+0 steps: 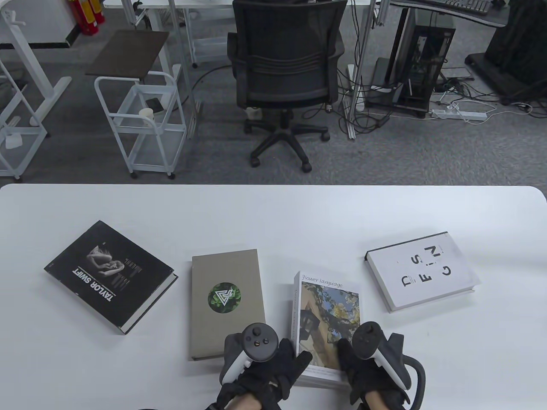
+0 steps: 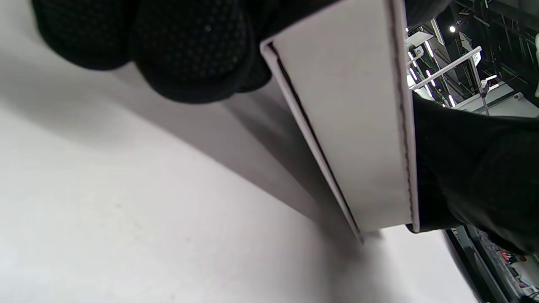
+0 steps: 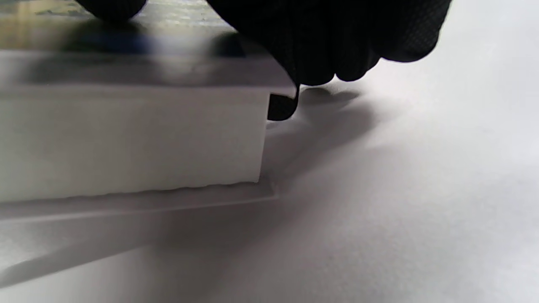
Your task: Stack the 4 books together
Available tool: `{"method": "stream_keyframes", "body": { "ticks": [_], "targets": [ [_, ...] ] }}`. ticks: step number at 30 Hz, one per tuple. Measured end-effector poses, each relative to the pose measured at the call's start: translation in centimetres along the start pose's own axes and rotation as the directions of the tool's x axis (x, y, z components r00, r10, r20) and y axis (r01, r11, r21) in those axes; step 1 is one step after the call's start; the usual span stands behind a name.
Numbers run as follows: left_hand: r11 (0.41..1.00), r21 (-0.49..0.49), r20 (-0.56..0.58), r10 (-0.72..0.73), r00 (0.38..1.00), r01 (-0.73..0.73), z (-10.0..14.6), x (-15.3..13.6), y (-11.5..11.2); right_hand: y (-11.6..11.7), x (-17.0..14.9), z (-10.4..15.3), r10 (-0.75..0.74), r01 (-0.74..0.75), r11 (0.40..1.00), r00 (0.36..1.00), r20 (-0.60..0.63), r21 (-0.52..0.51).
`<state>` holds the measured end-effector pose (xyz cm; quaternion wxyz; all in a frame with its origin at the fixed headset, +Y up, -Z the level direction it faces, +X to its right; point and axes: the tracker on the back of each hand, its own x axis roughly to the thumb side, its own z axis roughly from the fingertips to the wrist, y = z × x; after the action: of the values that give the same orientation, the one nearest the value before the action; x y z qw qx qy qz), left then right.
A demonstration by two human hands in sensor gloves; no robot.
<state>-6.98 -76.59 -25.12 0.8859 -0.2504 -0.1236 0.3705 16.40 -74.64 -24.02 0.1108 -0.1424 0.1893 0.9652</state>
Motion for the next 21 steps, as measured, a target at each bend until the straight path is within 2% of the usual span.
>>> {"method": "stream_keyframes", "body": {
  "ticks": [7,12,17,21],
  "targets": [
    [0.994,-0.046,0.007,0.103,0.995,-0.103,0.1,-0.4,0.0,0.1,0.3,0.1,0.0,0.0,1.0,1.0,0.023,-0.006],
    [0.996,-0.034,0.021,0.088,0.996,-0.087,0.4,0.0,0.3,0.1,0.4,0.1,-0.012,0.013,1.0,0.999,0.039,-0.02],
    [0.997,-0.006,0.028,0.082,0.996,-0.082,1.0,0.3,1.9,0.0,0.8,0.4,-0.053,0.058,0.997,0.995,0.086,-0.051],
    [0.996,-0.007,0.03,0.085,0.996,-0.084,1.9,0.1,3.8,-0.5,1.0,0.9,-0.083,0.099,0.985,0.99,0.115,-0.141]
  ]
}}
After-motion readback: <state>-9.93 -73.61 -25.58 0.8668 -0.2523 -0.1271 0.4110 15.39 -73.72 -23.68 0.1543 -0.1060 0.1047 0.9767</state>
